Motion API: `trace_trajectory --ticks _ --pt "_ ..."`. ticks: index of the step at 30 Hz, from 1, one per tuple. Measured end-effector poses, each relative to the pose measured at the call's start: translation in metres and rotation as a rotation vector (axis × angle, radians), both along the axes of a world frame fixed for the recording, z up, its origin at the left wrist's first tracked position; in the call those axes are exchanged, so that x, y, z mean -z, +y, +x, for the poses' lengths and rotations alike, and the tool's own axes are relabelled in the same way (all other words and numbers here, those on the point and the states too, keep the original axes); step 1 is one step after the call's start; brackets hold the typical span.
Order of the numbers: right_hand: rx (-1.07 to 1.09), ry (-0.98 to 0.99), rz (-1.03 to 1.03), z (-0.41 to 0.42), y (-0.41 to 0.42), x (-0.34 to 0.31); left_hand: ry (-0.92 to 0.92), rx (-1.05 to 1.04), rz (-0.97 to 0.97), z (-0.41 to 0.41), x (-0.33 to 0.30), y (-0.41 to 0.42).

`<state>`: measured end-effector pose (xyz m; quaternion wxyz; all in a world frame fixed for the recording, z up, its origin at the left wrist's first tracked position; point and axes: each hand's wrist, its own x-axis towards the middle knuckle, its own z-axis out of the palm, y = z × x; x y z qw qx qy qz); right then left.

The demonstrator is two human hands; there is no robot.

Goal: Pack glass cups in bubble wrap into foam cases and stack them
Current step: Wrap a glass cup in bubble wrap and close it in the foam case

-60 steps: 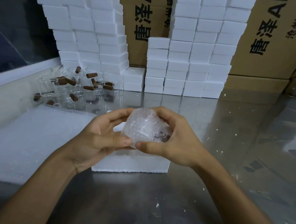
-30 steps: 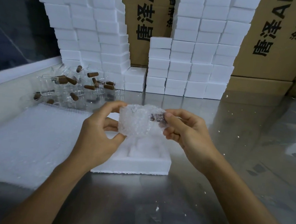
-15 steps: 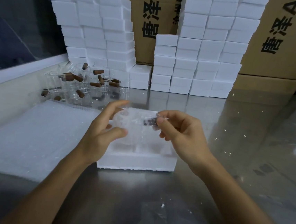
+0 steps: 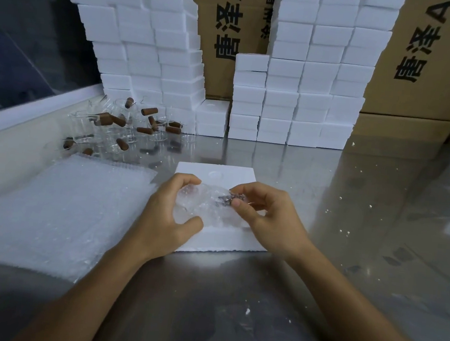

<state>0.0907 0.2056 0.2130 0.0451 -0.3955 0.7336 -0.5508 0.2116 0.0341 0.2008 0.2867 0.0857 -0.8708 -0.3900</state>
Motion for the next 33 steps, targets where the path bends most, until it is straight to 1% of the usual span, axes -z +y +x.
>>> trace_trajectory --ticks 3,7,11,15,18,20,22,24,26,27,29,31,33 --pt "0.009 -0.021 -0.009 -0.005 0.001 0.003 -0.014 -0.023 -0.008 -0.002 0.002 0.004" --pt "0.043 0.012 0.049 -0.013 0.003 0.007 -0.036 -0.046 -0.035 -0.003 0.003 0.007" --pt "0.109 0.107 0.136 -0.013 0.005 0.01 -0.064 -0.097 -0.051 -0.005 0.005 0.005" --pt "0.161 0.149 0.181 -0.014 0.005 0.01 -0.054 -0.104 0.01 -0.007 0.006 0.007" --pt "0.188 0.164 0.188 -0.015 0.006 0.009 -0.014 -0.122 0.032 -0.009 0.005 0.012" --pt "0.193 0.167 0.177 -0.016 0.008 0.009 0.03 -0.143 -0.024 -0.01 0.005 0.013" --pt "0.219 0.125 0.101 -0.017 0.009 0.009 0.045 -0.144 -0.061 -0.01 0.005 0.013" --pt "0.286 0.035 -0.01 -0.02 0.009 0.008 0.036 -0.167 0.008 -0.01 0.006 0.011" --pt "0.315 -0.118 -0.101 -0.024 0.01 0.006 0.02 -0.231 0.147 -0.013 0.007 0.008" --pt "0.286 -0.205 -0.111 -0.027 0.011 0.006 0.009 -0.258 0.222 -0.014 0.008 0.006" --pt "0.185 -0.335 -0.061 -0.032 0.011 0.007 -0.026 -0.267 0.359 -0.016 0.009 0.003" --pt "0.105 -0.359 0.005 -0.036 0.01 0.011 -0.04 -0.234 0.445 -0.017 0.009 0.001" --pt "0.061 -0.35 -0.011 -0.036 0.008 0.01 -0.008 -0.19 0.491 -0.018 0.008 0.0"
